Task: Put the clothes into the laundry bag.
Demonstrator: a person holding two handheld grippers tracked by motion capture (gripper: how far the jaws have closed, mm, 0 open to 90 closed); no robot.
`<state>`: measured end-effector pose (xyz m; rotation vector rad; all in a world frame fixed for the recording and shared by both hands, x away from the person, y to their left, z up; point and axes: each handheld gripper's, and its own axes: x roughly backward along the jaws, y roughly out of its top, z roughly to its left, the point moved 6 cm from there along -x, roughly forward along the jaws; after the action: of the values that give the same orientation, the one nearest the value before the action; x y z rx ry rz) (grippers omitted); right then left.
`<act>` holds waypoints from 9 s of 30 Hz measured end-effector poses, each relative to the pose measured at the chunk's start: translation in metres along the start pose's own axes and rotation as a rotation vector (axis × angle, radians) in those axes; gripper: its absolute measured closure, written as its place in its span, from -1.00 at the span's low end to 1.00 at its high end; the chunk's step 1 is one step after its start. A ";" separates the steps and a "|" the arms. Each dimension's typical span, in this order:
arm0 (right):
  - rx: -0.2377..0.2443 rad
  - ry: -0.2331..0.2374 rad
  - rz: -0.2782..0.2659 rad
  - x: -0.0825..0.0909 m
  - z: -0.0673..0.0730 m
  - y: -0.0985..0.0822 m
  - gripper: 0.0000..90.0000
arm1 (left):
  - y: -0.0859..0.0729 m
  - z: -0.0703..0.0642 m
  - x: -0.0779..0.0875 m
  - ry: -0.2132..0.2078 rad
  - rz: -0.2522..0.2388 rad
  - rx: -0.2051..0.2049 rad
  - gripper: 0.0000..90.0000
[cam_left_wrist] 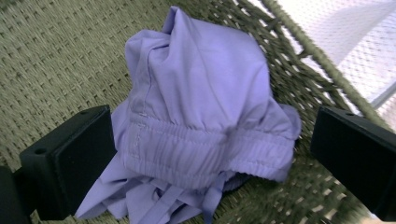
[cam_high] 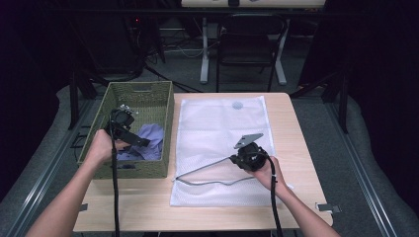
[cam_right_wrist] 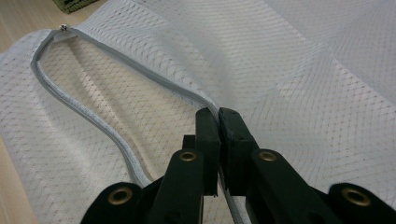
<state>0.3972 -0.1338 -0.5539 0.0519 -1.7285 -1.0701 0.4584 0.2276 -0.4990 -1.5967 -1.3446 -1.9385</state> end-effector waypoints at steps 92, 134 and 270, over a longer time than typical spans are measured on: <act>0.026 0.011 0.004 0.000 0.001 -0.002 0.91 | 0.001 0.022 -0.027 0.014 0.284 -0.076 0.68; 0.023 0.001 -0.002 0.002 0.000 -0.003 0.92 | 0.026 0.030 0.050 0.072 0.247 -0.097 0.70; -0.014 -0.039 -0.003 0.005 -0.005 -0.003 0.96 | 0.081 -0.184 0.070 -0.318 0.199 -0.568 0.68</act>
<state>0.3979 -0.1415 -0.5526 0.0252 -1.7564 -1.0922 0.3800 0.0618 -0.3900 -2.2772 -0.7056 -2.1185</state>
